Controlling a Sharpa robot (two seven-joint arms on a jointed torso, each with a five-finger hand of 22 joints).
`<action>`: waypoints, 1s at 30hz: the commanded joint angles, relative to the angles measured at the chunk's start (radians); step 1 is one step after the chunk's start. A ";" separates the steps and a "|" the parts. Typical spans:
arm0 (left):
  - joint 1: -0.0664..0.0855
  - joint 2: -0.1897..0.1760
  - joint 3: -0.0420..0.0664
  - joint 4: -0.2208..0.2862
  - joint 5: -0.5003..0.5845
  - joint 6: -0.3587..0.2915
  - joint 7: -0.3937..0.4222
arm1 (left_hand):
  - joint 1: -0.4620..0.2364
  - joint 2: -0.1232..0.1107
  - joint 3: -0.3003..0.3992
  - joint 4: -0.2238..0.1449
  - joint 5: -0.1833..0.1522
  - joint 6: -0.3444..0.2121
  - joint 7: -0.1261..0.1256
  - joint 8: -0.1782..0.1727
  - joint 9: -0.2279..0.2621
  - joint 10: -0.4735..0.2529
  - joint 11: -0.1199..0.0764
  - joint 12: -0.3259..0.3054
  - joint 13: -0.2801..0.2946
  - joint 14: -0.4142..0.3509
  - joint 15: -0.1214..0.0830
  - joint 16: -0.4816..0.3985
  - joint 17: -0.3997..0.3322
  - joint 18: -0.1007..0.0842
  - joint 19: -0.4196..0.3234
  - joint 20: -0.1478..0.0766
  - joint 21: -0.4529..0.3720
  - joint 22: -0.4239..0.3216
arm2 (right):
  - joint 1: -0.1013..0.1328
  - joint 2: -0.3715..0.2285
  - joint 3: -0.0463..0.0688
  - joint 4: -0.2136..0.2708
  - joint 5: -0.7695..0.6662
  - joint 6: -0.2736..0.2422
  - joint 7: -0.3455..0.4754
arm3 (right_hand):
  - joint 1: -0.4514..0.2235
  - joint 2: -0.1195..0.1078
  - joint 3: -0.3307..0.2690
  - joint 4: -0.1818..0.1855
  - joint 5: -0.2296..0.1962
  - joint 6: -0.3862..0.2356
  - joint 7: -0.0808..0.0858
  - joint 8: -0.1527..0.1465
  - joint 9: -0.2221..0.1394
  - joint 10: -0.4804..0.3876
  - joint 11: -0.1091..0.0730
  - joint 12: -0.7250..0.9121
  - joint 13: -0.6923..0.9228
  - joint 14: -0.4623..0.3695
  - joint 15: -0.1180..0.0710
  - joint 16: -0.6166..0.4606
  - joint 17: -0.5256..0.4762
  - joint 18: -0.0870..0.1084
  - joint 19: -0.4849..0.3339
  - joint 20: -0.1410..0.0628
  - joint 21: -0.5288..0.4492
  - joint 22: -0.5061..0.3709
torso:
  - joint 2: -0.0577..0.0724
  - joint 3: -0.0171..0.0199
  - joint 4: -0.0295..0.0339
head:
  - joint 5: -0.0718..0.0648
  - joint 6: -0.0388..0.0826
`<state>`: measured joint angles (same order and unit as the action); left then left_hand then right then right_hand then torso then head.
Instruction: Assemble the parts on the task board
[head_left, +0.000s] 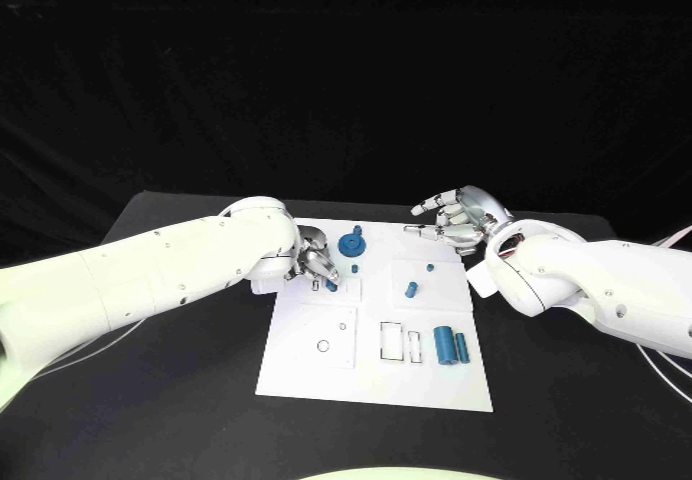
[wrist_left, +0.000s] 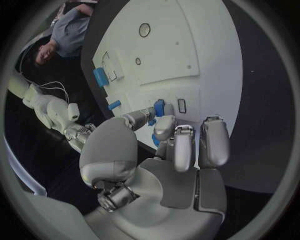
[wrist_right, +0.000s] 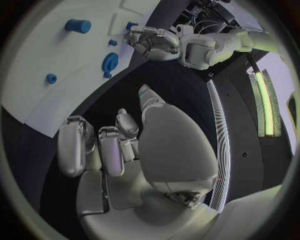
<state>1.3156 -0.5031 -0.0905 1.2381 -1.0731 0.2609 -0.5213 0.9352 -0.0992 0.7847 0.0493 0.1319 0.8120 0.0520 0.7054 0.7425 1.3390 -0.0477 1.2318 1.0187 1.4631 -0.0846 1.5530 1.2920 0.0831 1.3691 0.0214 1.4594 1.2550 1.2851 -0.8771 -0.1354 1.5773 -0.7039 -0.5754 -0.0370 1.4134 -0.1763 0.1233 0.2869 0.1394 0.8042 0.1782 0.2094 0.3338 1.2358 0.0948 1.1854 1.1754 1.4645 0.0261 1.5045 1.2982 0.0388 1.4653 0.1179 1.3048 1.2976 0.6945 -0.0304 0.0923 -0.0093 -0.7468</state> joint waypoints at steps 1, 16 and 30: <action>-0.004 -0.004 -0.003 0.002 -0.007 -0.001 -0.002 | 0.040 0.046 0.034 -0.021 0.068 0.186 -0.049 0.081 0.064 0.044 -0.009 0.022 0.022 0.108 -0.013 0.018 0.279 -0.024 0.032 -0.004 0.013 0.021 | -0.001 0.001 0.000 0.000 -0.001 0.003 0.003 | -0.021 0.015 0.013 0.002 0.004 -0.003 -0.001 0.026 0.011 -0.015 -0.003 0.003 -0.003 0.061 -0.011 -0.011 0.136 0.024 -0.012 -0.001 -0.012 0.110 | 0.000 0.0003 -0.0002 | -0.001 -0.001; -0.005 -0.006 -0.003 0.009 0.014 0.013 -0.001 | -0.003 0.026 -0.049 0.037 0.049 0.204 -0.049 0.069 0.063 0.053 -0.009 0.019 0.028 0.108 -0.012 0.018 0.279 -0.024 0.033 -0.004 0.013 0.023 | -0.001 0.000 0.000 0.000 -0.001 0.003 0.003 | -0.021 0.015 0.013 0.002 0.004 -0.003 -0.001 0.026 0.011 -0.015 -0.003 0.003 -0.003 0.061 -0.011 -0.011 0.136 0.024 -0.012 -0.001 -0.012 0.110 | 0.000 0.0008 0.0005 | -0.003 -0.001; -0.008 0.001 -0.003 -0.003 0.017 0.004 -0.001 | -0.028 0.017 -0.169 0.129 0.038 0.210 -0.050 0.056 0.066 0.054 -0.010 0.014 0.033 0.108 -0.014 0.018 0.279 -0.024 0.034 -0.006 0.011 0.024 | -0.001 -0.001 0.000 0.001 -0.001 0.003 0.004 | -0.021 0.015 0.013 0.002 0.004 -0.003 -0.001 0.026 0.011 -0.015 -0.003 0.003 -0.003 0.061 -0.011 -0.011 0.136 0.024 -0.012 -0.001 -0.012 0.110 | 0.001 0.0005 -0.0013 | -0.006 0.001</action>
<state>1.3088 -0.5045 -0.0935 1.2355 -1.0576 0.2657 -0.5228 0.9195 -0.0936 0.6401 0.1750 0.1512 1.0083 0.0054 0.7497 0.7890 1.3675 -0.0514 1.2400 1.0329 1.4530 -0.0948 1.5530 1.2920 0.0831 1.3739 0.0164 1.4592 1.2636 1.2847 -0.8782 -0.1354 1.5774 -0.7034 -0.5747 -0.0359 1.4134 -0.1763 0.1233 0.2869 0.1394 0.8042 0.1781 0.2206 0.3338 1.2358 0.0948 1.1854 1.1754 1.4645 0.0261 1.5045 1.2982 0.0388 1.4653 0.1179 1.3048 1.2976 0.6955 -0.0297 0.0918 -0.0143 -0.7455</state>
